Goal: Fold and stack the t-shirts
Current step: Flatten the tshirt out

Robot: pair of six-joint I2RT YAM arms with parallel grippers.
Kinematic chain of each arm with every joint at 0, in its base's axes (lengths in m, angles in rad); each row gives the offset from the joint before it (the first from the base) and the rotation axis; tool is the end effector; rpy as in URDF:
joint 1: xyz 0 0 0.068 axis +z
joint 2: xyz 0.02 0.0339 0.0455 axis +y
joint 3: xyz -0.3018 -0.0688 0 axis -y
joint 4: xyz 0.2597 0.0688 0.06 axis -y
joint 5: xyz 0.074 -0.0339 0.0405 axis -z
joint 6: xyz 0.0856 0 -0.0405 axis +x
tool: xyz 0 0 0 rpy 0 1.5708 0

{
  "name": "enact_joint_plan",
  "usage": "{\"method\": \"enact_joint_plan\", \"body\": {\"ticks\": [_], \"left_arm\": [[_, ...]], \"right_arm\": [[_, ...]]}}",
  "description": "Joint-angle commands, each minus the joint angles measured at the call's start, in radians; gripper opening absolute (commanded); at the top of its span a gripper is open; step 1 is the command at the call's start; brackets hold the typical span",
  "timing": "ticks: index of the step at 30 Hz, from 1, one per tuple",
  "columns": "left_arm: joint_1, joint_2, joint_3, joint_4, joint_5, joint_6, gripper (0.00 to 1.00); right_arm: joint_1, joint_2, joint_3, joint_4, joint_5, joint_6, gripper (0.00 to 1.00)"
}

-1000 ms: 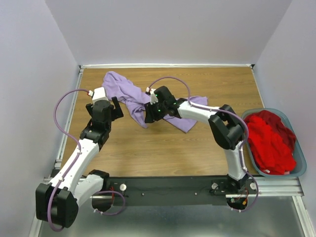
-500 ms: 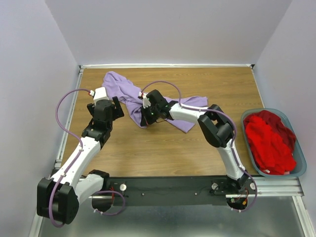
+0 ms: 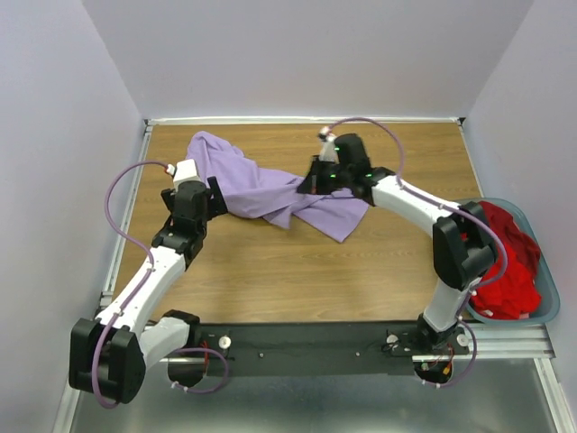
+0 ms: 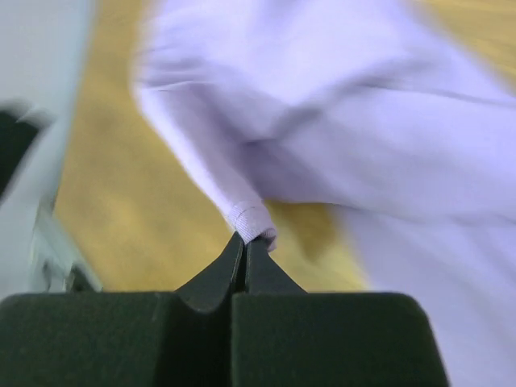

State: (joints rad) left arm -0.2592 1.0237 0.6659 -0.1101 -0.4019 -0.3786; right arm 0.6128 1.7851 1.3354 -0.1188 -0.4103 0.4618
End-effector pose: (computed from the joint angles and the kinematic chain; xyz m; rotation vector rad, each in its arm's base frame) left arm 0.2634 -0.0352 0.2676 -0.3664 1.9650 0.0012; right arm 0.3670 0.2998 0.2674 -0.4283 2.2391 1.0399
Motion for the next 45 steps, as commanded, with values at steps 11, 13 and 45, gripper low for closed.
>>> {"method": "enact_joint_plan", "body": {"ticks": [11,13,45], "left_arm": [[0.000,0.145,0.035,-0.007,0.178,0.006,0.94],[0.000,0.147,0.038,-0.013,0.166,0.004,0.94],[0.017,0.164,0.049,-0.039,0.074,-0.028,0.91]], "right_arm": [[-0.145,0.122,-0.151,-0.027,-0.068,0.158,0.03],[-0.130,0.120,-0.153,-0.027,-0.088,0.169,0.03],[0.049,-0.111,-0.298,-0.032,0.031,0.268,0.00]]}}
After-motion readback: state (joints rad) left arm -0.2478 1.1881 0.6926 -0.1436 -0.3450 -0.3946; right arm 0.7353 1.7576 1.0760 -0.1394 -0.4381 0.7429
